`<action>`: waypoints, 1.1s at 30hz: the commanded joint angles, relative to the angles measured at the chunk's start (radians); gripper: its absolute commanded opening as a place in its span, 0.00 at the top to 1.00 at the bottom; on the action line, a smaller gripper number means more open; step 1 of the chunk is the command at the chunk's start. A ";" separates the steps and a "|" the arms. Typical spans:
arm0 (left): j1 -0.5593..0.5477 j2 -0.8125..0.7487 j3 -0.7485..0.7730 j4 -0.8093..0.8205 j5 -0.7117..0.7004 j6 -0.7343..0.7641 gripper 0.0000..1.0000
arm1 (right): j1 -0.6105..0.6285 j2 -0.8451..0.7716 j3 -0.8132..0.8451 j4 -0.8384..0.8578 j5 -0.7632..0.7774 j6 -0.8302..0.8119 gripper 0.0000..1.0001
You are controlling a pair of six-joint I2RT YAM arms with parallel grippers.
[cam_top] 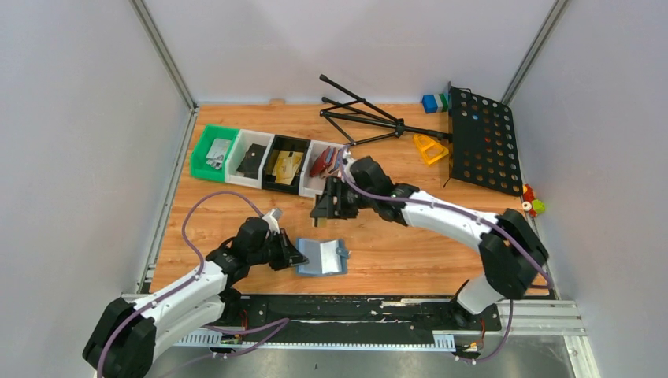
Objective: Take the credit cards out of the card holder
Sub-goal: Place the credit card in the storage box.
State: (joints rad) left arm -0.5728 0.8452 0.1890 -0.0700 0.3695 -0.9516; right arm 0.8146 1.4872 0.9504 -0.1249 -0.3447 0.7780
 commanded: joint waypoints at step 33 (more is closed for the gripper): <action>0.076 -0.123 0.047 -0.194 -0.130 0.120 1.00 | -0.013 0.685 0.862 0.038 0.397 -0.212 0.00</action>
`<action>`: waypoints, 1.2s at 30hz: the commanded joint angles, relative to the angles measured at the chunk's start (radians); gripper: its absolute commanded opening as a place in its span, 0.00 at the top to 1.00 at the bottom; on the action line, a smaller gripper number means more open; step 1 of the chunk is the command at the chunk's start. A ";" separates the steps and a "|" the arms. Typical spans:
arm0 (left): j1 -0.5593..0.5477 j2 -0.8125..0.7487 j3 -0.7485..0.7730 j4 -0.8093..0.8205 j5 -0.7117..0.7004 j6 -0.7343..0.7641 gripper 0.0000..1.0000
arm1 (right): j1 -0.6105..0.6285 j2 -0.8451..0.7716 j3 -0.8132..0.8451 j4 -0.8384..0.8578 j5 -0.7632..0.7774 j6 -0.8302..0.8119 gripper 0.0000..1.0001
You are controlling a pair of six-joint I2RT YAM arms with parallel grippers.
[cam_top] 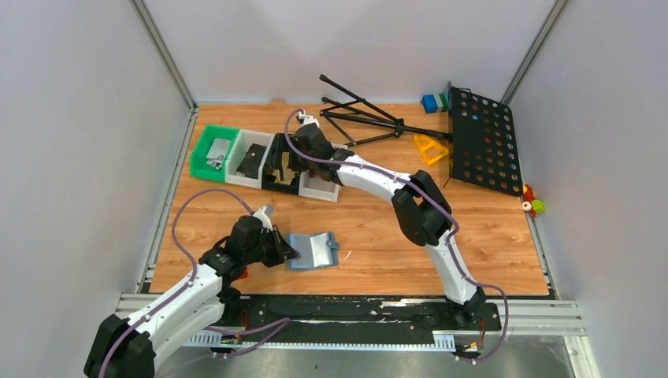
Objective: Take the credit cards out of the card holder
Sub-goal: Place the credit card in the storage box.
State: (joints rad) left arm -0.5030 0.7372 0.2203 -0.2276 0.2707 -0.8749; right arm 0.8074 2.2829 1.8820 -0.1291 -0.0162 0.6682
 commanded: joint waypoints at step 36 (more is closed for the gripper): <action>0.007 0.023 0.226 -0.056 -0.050 0.076 1.00 | -0.014 -0.333 -0.841 0.729 0.151 -0.776 0.00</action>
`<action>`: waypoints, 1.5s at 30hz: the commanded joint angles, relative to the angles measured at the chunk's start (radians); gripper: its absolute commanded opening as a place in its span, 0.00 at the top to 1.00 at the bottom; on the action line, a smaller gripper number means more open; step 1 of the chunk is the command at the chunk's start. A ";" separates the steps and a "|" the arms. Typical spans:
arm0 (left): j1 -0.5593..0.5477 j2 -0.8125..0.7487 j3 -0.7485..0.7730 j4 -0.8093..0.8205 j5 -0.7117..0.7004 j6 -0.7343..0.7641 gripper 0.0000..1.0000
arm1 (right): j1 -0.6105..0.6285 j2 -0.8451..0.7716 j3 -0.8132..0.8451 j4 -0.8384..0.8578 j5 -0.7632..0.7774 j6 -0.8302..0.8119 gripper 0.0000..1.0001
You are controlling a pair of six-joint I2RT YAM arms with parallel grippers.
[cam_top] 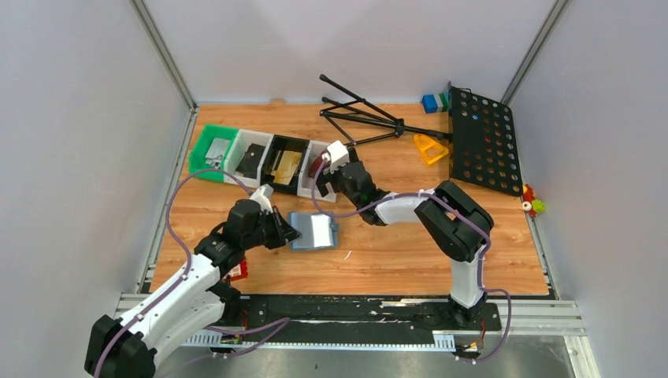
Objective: Take the credit cards out of the card holder
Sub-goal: Place the credit card in the storage box, then remove the credit card from the card holder.
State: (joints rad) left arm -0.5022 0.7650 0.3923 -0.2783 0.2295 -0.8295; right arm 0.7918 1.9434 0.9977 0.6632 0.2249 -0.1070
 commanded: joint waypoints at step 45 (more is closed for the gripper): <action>-0.001 -0.045 -0.031 0.108 0.205 0.062 1.00 | -0.032 -1.082 -0.475 -0.640 -0.235 0.478 0.00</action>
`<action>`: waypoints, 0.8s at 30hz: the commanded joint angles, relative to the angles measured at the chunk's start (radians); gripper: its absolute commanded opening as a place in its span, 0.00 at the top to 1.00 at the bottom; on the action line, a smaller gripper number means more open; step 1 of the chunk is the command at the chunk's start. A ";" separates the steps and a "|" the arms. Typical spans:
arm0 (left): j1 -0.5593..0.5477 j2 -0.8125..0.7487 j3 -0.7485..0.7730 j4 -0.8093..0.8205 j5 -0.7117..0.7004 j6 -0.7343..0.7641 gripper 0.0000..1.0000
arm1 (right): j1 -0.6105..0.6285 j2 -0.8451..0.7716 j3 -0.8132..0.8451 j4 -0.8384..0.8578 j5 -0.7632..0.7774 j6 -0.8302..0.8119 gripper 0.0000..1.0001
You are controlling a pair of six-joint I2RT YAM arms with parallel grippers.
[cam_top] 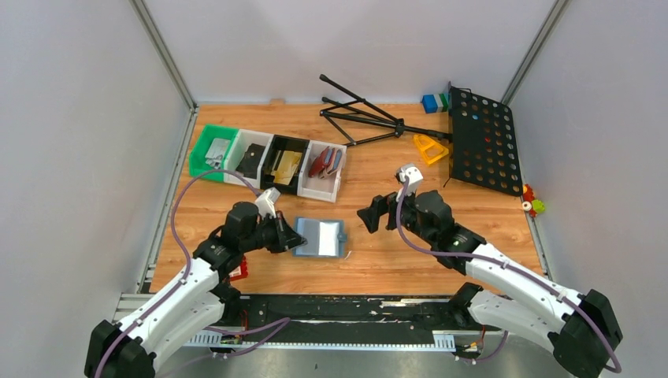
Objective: Take the credit cards out of the card holder
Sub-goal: Remove the credit card from the card holder.
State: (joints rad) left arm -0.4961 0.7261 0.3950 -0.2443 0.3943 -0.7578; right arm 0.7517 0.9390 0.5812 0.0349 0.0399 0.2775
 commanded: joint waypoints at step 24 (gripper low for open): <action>-0.204 0.118 -0.100 0.198 -0.082 -0.040 1.00 | 0.168 0.126 -0.020 -0.074 -0.319 0.402 0.08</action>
State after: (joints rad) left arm -0.6941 0.8345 0.2939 -0.1177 0.3115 -0.8051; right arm 0.8627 1.0611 0.5205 -0.1097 -0.2966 0.5976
